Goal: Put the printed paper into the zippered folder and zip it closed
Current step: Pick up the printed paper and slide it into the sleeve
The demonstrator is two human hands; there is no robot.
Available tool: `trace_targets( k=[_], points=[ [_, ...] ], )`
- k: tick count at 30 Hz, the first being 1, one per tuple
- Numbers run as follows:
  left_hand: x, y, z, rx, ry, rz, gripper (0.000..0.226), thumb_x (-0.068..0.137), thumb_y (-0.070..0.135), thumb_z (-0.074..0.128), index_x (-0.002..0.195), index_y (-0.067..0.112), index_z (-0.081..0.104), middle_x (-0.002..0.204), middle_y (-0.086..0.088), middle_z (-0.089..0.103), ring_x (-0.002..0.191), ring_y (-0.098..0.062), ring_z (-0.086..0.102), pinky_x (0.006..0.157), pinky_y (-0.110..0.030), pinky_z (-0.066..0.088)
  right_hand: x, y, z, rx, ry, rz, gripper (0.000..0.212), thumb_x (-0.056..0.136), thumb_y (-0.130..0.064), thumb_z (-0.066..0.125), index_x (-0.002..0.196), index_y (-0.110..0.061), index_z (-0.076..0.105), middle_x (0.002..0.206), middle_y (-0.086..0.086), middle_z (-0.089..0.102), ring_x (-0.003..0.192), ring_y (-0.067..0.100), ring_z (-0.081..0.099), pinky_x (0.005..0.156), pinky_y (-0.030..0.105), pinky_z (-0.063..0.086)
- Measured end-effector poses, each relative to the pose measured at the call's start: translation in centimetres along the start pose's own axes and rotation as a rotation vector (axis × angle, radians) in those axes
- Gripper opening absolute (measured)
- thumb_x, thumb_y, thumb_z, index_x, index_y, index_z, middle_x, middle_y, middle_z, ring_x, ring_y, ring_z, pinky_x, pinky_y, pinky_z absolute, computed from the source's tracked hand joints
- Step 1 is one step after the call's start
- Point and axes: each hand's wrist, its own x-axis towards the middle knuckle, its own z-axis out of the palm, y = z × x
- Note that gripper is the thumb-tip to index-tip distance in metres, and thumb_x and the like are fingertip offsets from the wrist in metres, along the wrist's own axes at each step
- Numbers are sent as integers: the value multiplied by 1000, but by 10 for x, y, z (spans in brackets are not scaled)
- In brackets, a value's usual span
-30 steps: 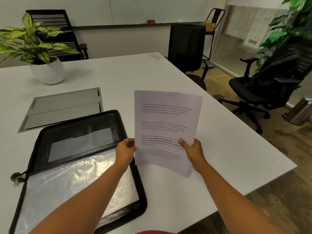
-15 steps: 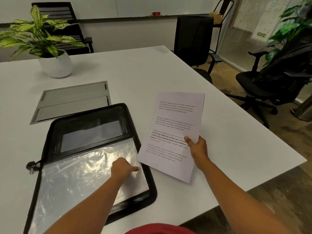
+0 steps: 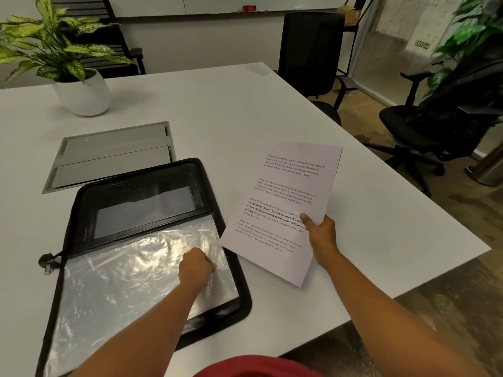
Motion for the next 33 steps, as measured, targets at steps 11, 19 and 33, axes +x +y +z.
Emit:
trace_targets(
  k=[11, 19, 33],
  points=[
    [0, -12, 2, -235, 43, -43, 22, 88, -3, 52, 69, 1, 62, 77, -19, 64, 85, -39, 65, 68, -34, 46, -3, -2, -13, 110, 38, 54, 35, 90, -5, 57, 124, -2, 54, 122, 17, 60, 98, 22, 56, 84, 28, 42],
    [-8, -10, -6, -332, 122, -9, 9, 80, -9, 61, 81, -4, 69, 88, -20, 69, 77, -24, 60, 81, -37, 53, -3, 0, -9, 121, 12, 63, 36, 90, -5, 57, 125, -3, 53, 125, 17, 59, 86, 19, 57, 86, 27, 40],
    [-24, 3, 12, 245, -78, 86, 56, 70, 57, 70, 96, 10, 55, 94, -5, 61, 88, -20, 60, 69, -26, 44, -12, 4, -6, 112, -3, 89, 36, 89, -6, 58, 125, -3, 53, 125, 17, 59, 96, 20, 55, 85, 29, 42]
  ],
)
